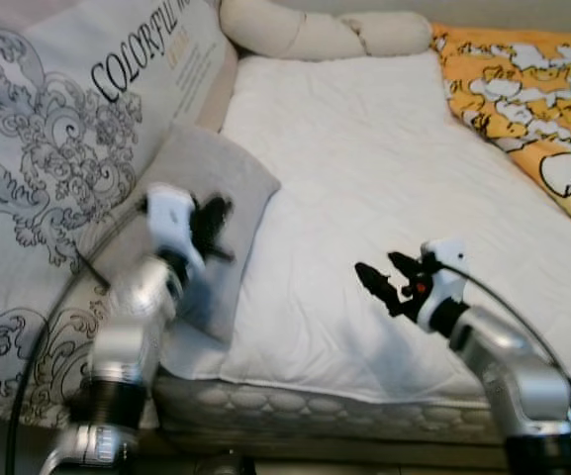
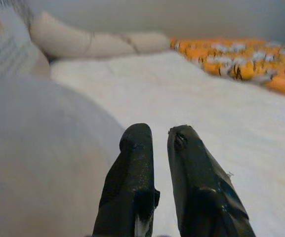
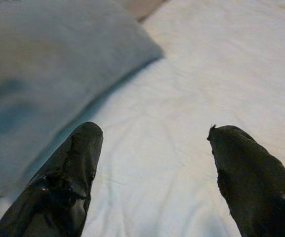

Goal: Clean up the room

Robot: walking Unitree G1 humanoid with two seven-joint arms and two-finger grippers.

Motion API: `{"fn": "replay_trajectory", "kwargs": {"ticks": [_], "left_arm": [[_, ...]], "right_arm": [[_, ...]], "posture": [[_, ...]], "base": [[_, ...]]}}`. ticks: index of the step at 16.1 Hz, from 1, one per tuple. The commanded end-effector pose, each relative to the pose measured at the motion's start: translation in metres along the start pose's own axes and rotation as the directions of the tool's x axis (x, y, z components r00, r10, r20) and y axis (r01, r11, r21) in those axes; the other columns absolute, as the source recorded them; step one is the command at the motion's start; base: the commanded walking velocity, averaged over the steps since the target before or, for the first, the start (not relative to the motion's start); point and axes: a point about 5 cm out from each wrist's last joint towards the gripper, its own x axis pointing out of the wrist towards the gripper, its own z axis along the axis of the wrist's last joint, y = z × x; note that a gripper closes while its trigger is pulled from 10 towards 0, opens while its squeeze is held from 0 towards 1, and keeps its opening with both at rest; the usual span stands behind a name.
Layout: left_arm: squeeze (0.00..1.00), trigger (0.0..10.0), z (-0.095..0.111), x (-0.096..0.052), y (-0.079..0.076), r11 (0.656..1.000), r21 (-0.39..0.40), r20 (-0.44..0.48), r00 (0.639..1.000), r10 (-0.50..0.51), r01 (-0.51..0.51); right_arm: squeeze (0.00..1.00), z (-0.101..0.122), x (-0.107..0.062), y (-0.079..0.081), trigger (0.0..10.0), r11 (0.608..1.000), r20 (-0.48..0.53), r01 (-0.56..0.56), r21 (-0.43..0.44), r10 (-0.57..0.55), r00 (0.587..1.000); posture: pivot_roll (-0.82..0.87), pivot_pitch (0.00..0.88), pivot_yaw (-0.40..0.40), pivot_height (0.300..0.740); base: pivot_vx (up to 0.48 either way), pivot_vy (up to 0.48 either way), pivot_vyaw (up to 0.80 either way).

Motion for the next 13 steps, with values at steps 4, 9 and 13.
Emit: {"fn": "replay_trajectory", "kwargs": {"ticks": [4, 9, 13], "left_arm": [[0.00, 10.0, -0.010, -0.023, -0.010, 0.993, 0.038, -0.088, 0.989, 0.118, -0.115], [0.00, 10.0, -0.009, -0.026, -0.011, 0.984, 0.048, -0.114, 0.978, 0.177, -0.172], [0.00, 10.0, -0.007, -0.029, -0.009, 0.977, 0.044, -0.114, 0.970, 0.214, -0.210]], "right_arm": [[0.00, -0.008, -0.007, 0.001, 10.0, 0.968, 0.060, 0.249, 0.003, -0.249, 0.967], [0.00, -0.012, -0.008, -0.002, 10.0, 0.948, 0.038, 0.303, -0.093, -0.301, 0.953], [0.00, -0.016, -0.013, -0.009, 10.0, 0.940, 0.015, 0.318, -0.123, -0.319, 0.948]], "posture": [[-0.01, 0.000, 0.015, 0.740], [-0.01, 0.000, 0.007, 0.740], [0.00, 0.000, -0.012, 0.740]], "base": [[0.000, -0.480, 0.00], [0.000, -0.480, 0.00], [0.000, -0.480, 0.00]]}}
